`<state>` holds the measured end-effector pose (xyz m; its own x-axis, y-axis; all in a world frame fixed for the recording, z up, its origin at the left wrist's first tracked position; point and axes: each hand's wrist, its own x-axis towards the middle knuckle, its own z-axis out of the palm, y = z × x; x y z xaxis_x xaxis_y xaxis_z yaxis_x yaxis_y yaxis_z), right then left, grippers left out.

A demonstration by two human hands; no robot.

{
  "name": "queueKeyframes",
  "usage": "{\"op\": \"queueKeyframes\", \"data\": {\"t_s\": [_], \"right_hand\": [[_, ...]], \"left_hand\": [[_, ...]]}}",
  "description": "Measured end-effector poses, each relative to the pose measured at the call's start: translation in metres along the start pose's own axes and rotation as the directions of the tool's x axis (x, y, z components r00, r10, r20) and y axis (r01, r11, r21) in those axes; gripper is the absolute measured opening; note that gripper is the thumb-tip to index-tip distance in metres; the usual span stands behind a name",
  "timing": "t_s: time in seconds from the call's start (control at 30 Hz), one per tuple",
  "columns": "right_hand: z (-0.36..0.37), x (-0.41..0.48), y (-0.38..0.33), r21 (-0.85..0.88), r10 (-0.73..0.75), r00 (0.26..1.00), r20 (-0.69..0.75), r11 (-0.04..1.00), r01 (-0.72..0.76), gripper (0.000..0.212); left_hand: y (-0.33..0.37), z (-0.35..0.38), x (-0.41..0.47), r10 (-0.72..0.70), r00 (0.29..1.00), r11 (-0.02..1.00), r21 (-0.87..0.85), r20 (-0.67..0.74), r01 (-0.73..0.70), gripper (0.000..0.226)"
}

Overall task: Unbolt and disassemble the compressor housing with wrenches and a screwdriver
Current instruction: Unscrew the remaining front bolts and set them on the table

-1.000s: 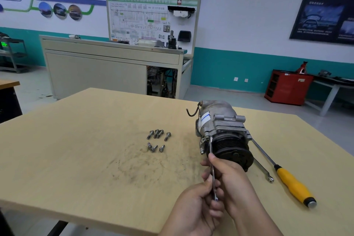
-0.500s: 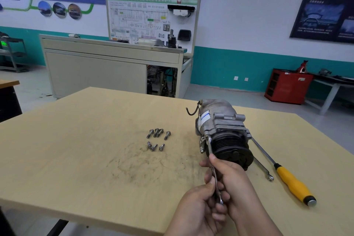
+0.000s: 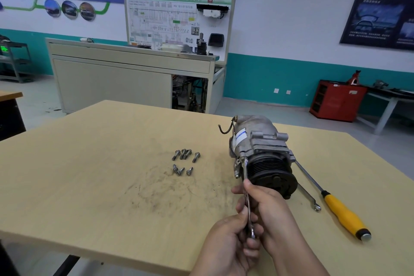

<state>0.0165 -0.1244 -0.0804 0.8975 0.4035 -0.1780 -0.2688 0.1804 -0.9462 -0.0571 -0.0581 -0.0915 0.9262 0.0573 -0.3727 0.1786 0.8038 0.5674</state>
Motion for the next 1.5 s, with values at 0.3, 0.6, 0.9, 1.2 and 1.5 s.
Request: {"op": "queueKeyframes", "data": {"t_s": [0.3,0.6,0.9,1.2,1.5], "right_hand": [[0.004,0.003,0.012,0.016,0.0,1.0,-0.03,1.0,0.0,0.033],[0.008,0.01,0.014,0.016,-0.015,0.999,-0.047,1.0,0.016,0.032],[0.004,0.01,0.012,-0.112,-0.052,0.996,-0.076,0.993,0.043,0.031],[-0.007,0.005,0.005,-0.172,-0.072,0.992,-0.104,0.984,0.053,0.029],[-0.017,-0.006,-0.008,-0.123,-0.007,0.999,-0.054,0.992,0.0,0.028]], "left_hand": [[-0.003,-0.008,0.01,0.101,0.992,0.98,0.181,-0.081,-0.085,0.029],[-0.003,-0.017,0.007,0.596,0.803,0.231,0.964,-0.031,-0.134,0.033],[-0.004,-0.019,0.016,0.609,0.792,-0.036,0.999,0.041,-0.025,0.044],[-0.009,-0.006,0.022,0.453,0.891,0.23,0.961,0.032,-0.151,0.045],[-0.01,0.007,0.013,0.28,0.958,0.657,0.716,0.059,-0.236,0.045]]}}
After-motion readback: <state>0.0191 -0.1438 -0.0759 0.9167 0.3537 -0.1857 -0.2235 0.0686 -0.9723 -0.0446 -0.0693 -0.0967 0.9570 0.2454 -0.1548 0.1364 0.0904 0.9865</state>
